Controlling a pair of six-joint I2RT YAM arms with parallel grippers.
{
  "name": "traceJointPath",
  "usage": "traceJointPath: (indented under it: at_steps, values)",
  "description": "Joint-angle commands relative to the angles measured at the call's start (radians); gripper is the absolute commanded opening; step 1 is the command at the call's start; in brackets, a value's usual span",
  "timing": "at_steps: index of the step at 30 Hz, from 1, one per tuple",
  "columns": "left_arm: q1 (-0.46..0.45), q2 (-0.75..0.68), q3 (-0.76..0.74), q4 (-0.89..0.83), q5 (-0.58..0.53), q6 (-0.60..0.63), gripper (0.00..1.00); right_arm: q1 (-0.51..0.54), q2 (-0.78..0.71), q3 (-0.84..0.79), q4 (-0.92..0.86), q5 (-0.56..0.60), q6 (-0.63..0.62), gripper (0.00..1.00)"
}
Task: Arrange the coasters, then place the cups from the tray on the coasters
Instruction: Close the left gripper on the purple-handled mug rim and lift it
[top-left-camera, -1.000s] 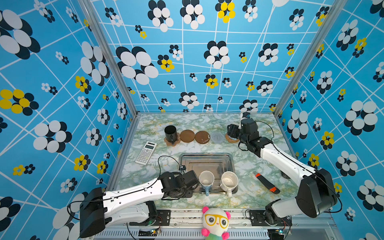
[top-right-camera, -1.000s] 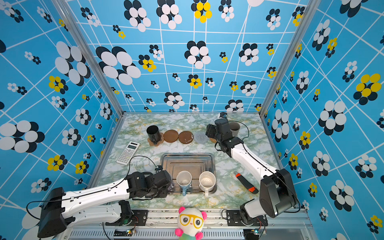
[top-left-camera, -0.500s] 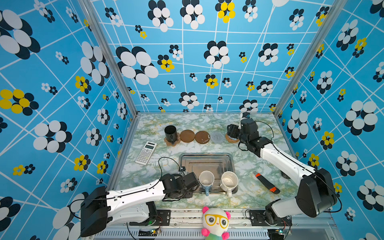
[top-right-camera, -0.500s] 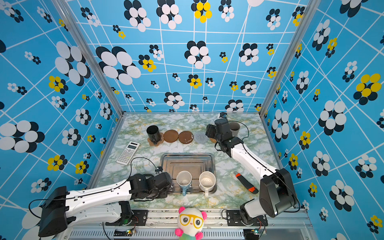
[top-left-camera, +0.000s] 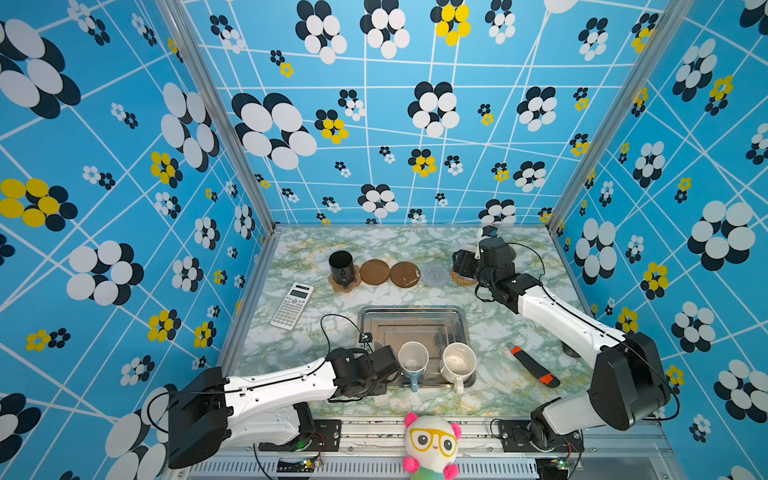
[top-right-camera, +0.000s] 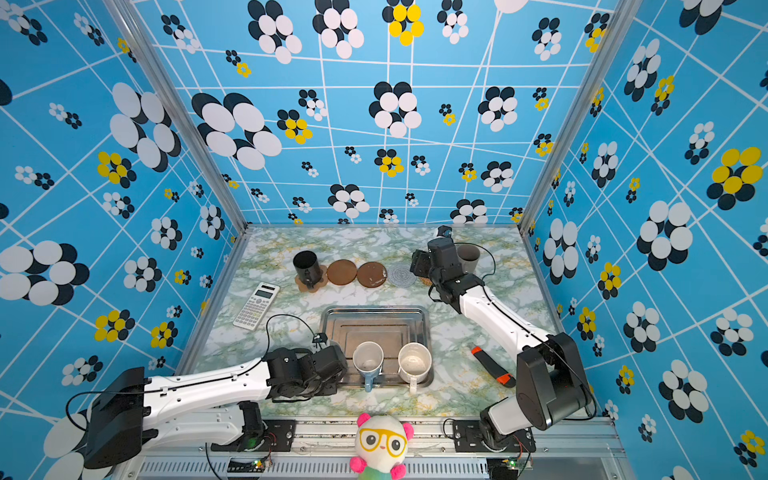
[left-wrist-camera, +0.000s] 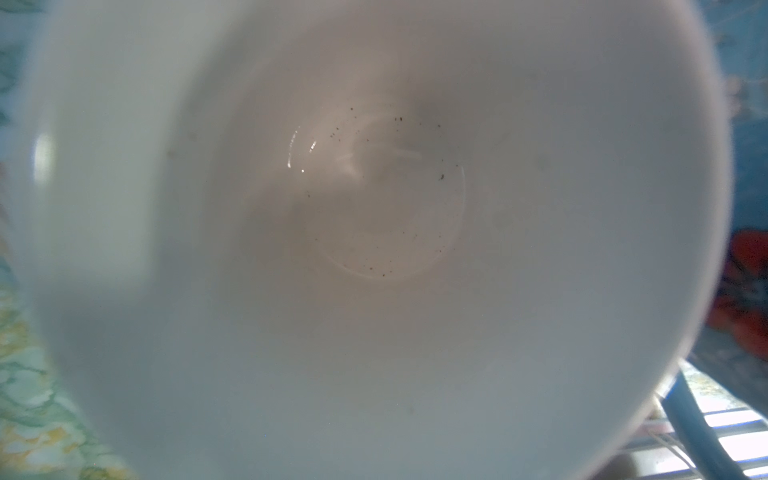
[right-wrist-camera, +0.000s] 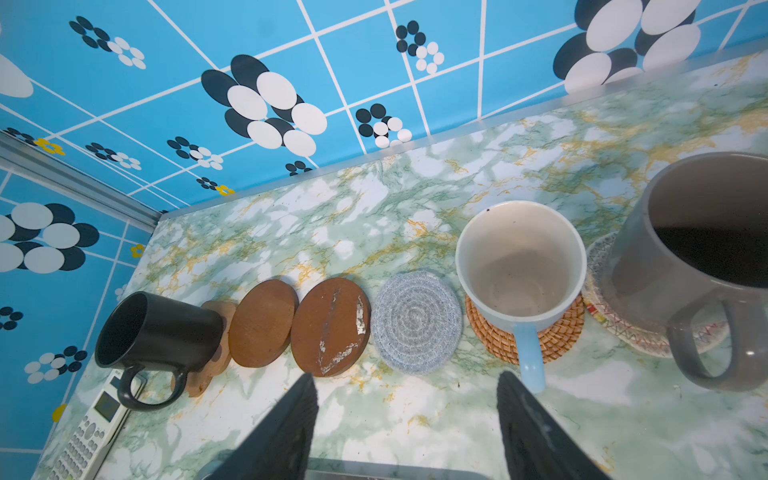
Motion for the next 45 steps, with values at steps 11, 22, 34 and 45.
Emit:
traceJointPath:
  at_steps: [11, 22, 34, 45]
  values:
    - [-0.001, 0.05, 0.033, -0.076, -0.076, 0.015, 0.0, 0.006, 0.024, 0.022, 0.014, -0.017, -0.004, 0.7]
    - [-0.004, 0.072, 0.119, -0.134, -0.142, 0.049, 0.0, 0.004, 0.03, 0.026, 0.014, -0.018, -0.008, 0.7]
    - [-0.004, 0.016, 0.145, -0.146, -0.199, 0.052, 0.0, 0.0, 0.035, 0.025, 0.014, -0.023, -0.008, 0.7]
    - [0.05, 0.019, 0.229, -0.177, -0.195, 0.119, 0.0, -0.005, 0.033, 0.025, 0.011, -0.035, -0.009, 0.69]
